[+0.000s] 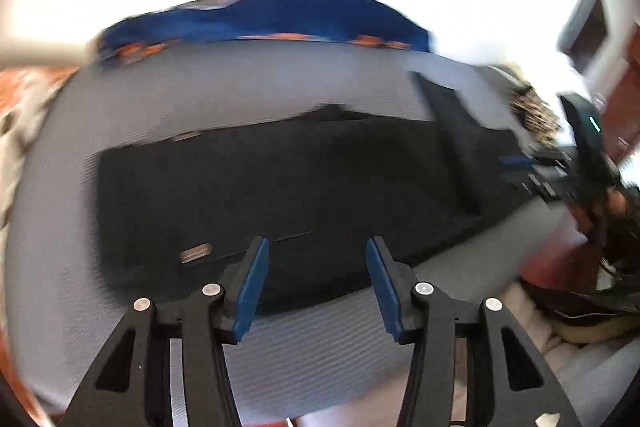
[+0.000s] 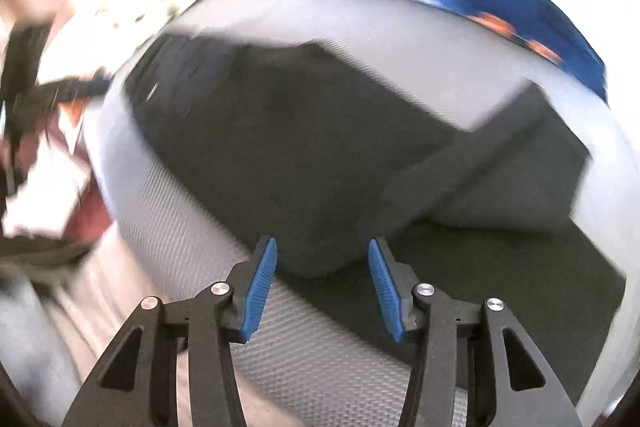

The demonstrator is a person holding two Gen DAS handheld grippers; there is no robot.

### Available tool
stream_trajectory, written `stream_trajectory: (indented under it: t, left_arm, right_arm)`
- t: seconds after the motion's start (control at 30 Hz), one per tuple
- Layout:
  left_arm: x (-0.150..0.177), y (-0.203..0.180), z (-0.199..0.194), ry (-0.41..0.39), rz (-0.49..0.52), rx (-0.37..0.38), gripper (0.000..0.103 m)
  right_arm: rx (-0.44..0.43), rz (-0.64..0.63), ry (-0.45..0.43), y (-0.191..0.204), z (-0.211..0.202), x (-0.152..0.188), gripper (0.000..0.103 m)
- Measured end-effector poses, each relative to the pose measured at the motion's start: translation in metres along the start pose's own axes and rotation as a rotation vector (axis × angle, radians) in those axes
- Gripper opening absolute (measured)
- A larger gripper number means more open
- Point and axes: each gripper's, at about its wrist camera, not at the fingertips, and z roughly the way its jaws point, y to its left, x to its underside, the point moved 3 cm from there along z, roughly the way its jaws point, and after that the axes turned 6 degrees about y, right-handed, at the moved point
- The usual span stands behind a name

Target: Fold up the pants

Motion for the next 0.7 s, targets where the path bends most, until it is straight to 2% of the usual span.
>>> stream_trajectory:
  t: [0.07,0.27,0.4,0.53,0.63,0.7]
  left_arm:
    - [-0.012,-0.030,0.028,0.032,0.057,0.071,0.047]
    - [-0.021,-0.108,0.100,0.154,0.177,0.211,0.045]
    - [-0.024,-0.144,0.124,0.183,0.212,0.227,0.044]
    - [-0.028,-0.155,0.141,0.208,0.163,0.235,0.042]
    - [-0.032,-0.162,0.160,0.221,0.114,0.216,0.031]
    - [-0.033,-0.162,0.166,0.226,0.100,0.210,0.020]
  right_arm:
    - [-0.007,0.132,-0.036,-0.033,-0.011,-0.004,0.049]
    - [-0.004,0.304,-0.054,-0.086,-0.024,-0.021,0.049]
    - [-0.016,0.378,-0.050,-0.120,-0.024,-0.033,0.049]
    - [-0.059,0.477,-0.044,-0.158,-0.013,-0.050,0.049]
    - [-0.110,0.566,-0.057,-0.192,0.000,-0.063,0.049]
    - [-0.147,0.617,-0.053,-0.211,0.012,-0.074,0.049]
